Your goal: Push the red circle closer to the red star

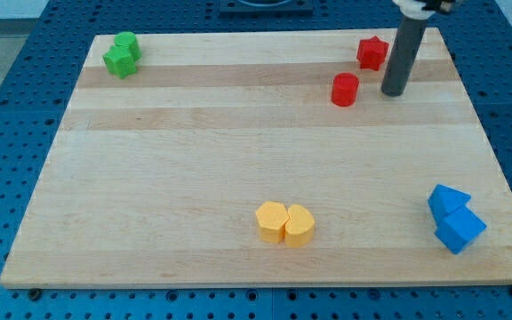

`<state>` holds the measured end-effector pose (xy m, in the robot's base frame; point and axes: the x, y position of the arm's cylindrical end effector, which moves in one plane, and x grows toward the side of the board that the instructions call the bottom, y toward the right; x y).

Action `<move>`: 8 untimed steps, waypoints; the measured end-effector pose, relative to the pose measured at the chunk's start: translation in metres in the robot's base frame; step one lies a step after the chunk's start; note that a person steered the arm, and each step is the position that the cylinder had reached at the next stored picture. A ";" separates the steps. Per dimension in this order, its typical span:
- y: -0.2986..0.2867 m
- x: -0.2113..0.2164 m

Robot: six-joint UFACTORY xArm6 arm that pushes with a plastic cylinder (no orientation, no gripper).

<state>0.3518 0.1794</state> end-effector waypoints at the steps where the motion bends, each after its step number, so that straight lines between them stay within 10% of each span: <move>1: -0.031 0.021; 8: -0.051 -0.026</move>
<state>0.3262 0.1281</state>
